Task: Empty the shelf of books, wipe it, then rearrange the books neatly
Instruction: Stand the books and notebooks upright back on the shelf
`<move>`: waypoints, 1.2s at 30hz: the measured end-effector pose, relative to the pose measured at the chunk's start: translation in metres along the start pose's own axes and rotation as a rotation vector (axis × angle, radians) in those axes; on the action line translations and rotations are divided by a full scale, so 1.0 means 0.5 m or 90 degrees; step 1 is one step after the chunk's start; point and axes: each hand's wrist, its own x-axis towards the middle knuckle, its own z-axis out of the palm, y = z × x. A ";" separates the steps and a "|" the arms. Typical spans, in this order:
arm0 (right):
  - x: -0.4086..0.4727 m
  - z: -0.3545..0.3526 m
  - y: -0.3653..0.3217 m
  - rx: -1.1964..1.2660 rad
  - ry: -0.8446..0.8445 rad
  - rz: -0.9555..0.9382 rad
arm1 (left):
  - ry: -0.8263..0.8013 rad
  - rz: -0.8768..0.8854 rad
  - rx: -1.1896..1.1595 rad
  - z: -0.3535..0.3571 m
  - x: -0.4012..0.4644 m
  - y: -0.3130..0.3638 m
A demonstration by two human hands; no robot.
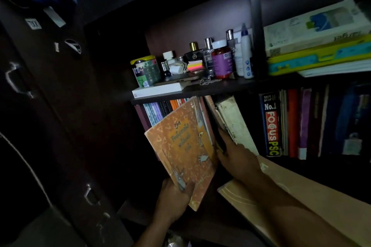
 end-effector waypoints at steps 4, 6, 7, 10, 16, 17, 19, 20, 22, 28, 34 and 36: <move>0.006 0.005 0.013 0.065 0.021 0.023 | -0.005 0.023 0.005 0.005 -0.009 0.012; 0.008 0.001 0.014 0.105 0.059 0.029 | -0.008 0.038 0.003 0.007 -0.010 0.015; 0.011 -0.001 0.015 0.123 0.078 0.037 | -0.010 0.041 -0.003 0.008 -0.008 0.020; 0.008 -0.006 0.012 0.186 0.104 0.056 | -0.010 0.053 -0.022 0.023 0.002 0.029; 0.014 -0.006 0.013 0.224 0.115 0.054 | -0.001 0.089 -0.053 0.053 0.017 0.057; 0.015 -0.005 0.013 0.225 0.118 0.051 | 0.010 0.118 -0.029 0.059 0.022 0.056; 0.014 -0.007 0.012 0.228 0.119 0.046 | 0.028 0.160 0.006 0.066 0.029 0.057; 0.014 -0.008 0.011 0.230 0.120 0.042 | 0.031 0.164 0.021 0.068 0.032 0.062; 0.012 -0.009 0.010 0.234 0.122 0.030 | 0.020 0.165 0.040 0.074 0.039 0.075; 0.015 -0.004 0.018 0.237 0.110 0.018 | -0.026 0.181 0.067 0.099 0.067 0.114; 0.011 -0.002 0.029 0.285 0.051 -0.014 | -0.047 0.150 0.036 0.107 0.103 0.149; 0.010 -0.001 0.028 0.290 0.049 -0.018 | -0.060 0.127 0.058 0.113 0.119 0.157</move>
